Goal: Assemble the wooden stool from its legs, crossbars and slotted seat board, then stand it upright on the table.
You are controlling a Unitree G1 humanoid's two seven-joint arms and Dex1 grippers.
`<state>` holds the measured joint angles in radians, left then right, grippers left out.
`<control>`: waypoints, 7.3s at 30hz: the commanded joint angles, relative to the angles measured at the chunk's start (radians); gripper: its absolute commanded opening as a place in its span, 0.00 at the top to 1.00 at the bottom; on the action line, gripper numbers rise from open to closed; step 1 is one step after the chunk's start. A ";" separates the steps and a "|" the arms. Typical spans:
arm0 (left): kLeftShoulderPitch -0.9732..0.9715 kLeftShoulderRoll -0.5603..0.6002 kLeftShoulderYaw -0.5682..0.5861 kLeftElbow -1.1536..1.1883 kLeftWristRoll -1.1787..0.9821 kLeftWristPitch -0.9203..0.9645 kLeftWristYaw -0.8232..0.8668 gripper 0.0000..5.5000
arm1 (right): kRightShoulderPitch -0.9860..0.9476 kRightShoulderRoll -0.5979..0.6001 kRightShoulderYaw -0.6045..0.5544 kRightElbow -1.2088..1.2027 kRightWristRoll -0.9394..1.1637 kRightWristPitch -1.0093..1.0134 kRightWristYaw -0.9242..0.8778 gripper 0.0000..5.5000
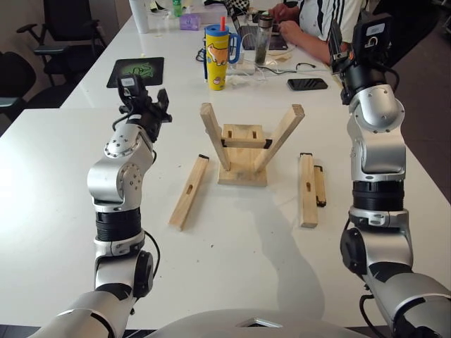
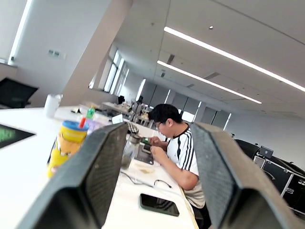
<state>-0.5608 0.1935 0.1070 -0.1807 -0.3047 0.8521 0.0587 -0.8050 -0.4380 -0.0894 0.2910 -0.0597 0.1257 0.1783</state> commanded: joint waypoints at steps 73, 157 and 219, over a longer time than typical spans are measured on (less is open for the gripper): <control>0.116 0.584 -0.515 -0.128 0.255 -0.141 -0.917 0.59 | 0.448 0.283 0.421 -0.392 -0.102 0.318 0.202 0.55; 0.266 0.082 -0.194 -0.070 0.243 0.088 -0.232 0.59 | 0.262 -0.103 0.367 0.045 -0.300 -0.047 0.515 0.55; 0.352 -0.047 -0.076 -0.098 0.273 -0.126 -0.055 0.59 | 0.573 0.162 -0.189 -0.330 0.132 0.918 -0.008 0.55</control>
<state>-0.2026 0.1525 0.0512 -0.2885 -0.0480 0.7334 -0.0005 -0.2405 -0.2750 -0.2973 -0.0562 0.0610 1.0119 0.1718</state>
